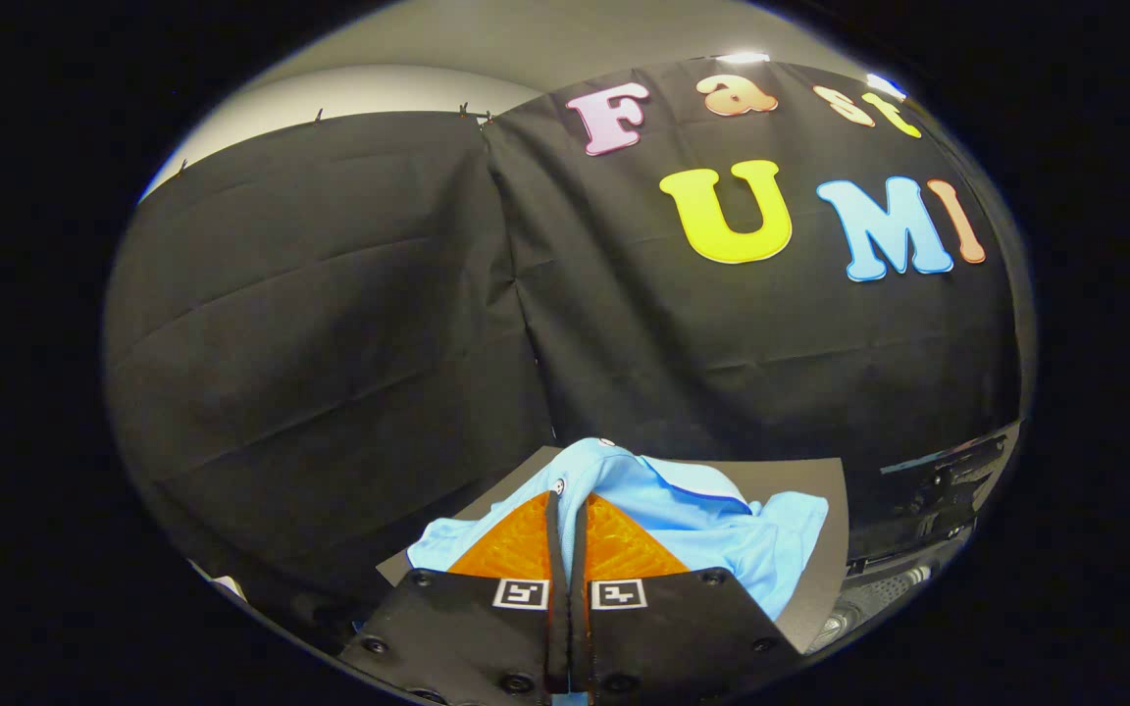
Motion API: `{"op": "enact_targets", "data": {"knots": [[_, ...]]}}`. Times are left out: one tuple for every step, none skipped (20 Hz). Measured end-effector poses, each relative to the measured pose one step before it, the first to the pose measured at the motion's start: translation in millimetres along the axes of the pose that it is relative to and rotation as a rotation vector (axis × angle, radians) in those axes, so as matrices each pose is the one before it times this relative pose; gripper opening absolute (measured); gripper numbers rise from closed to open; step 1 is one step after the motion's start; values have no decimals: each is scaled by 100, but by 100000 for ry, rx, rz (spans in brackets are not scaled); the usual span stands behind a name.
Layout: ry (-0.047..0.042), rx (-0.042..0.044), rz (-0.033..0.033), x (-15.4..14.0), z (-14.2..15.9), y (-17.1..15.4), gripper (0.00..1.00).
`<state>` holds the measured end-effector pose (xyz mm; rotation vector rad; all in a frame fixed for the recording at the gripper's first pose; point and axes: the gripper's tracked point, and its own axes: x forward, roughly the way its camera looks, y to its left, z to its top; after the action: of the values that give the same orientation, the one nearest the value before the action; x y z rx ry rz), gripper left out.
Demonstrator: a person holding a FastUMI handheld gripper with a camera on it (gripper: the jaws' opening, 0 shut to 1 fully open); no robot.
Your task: Put the clothes into the washing machine and then close the washing machine lid.
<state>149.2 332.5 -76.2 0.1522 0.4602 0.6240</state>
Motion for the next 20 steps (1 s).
{"op": "enact_targets", "data": {"knots": [[-1640, -346, -248, -595, 620, -530, 2], [-1283, -325, -549, -577, 462, -486, 2], [-703, -499, -626, -547, 369, -598, 2], [-965, -421, -832, -581, 274, -650, 2], [-834, -620, -1011, -521, 411, -718, 2], [-981, -709, -1421, -466, 344, -821, 2], [-648, -665, -1406, -490, 268, -750, 2], [-811, -349, -1383, -465, 363, -775, 2], [-758, -260, -1338, -375, 292, -876, 2], [-621, -255, -1387, -559, 383, -907, 2], [-821, 4, -1351, -449, 370, -850, 2], [-894, -110, -1238, -528, 342, -902, 2], [-588, -175, -1340, -395, 229, -856, 2], [-293, -186, -1660, -320, 20, -935, 2], [-33, 7, -1596, -293, 6, -1042, 2], [-172, 217, -1259, -303, -26, -876, 2], [-230, 209, -1220, -351, 53, -807, 2], [-133, -159, -1067, -357, 14, -734, 2], [-82, -586, -1196, -217, -23, -765, 2], [22, -684, -1419, -323, -77, -878, 2]]}}
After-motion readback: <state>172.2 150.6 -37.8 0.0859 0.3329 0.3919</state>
